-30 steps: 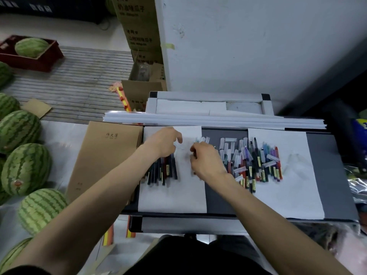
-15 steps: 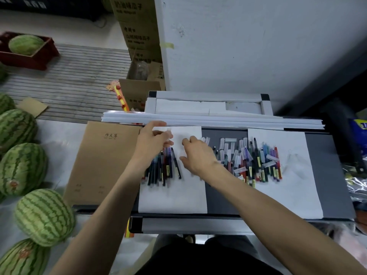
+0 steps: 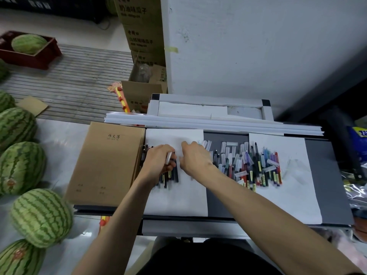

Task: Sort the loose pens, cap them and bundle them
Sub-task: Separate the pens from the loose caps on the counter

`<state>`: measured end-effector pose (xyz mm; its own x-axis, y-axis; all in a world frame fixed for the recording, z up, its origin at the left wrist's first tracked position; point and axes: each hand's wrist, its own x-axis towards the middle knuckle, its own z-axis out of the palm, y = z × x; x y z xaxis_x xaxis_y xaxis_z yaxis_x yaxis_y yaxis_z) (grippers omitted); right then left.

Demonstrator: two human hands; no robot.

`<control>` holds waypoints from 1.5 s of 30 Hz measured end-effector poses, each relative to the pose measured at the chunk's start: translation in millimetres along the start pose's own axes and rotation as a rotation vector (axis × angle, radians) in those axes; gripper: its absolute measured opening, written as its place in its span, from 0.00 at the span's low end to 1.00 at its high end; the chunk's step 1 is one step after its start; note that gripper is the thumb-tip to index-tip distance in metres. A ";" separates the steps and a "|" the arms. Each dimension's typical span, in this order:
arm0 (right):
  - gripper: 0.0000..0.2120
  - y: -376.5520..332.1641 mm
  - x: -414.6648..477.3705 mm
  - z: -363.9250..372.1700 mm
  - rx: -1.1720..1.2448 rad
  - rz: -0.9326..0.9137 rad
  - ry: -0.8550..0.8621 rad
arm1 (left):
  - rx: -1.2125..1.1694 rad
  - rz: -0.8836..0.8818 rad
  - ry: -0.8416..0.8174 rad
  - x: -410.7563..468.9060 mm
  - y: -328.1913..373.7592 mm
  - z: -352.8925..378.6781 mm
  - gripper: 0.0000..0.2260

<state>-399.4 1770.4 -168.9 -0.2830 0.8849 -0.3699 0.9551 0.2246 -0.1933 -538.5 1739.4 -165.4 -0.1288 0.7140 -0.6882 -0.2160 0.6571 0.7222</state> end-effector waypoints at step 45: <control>0.17 31.7 -4.9 -11.1 0.463 0.256 0.095 | 0.538 0.227 0.124 -0.7 7.3 22.7 0.16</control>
<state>-366.7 1777.7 -163.1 -0.0161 0.9256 -0.3782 0.8474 -0.1881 -0.4964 -518.0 1749.2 -158.1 -0.2332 0.8387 -0.4922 0.3466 0.5446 0.7637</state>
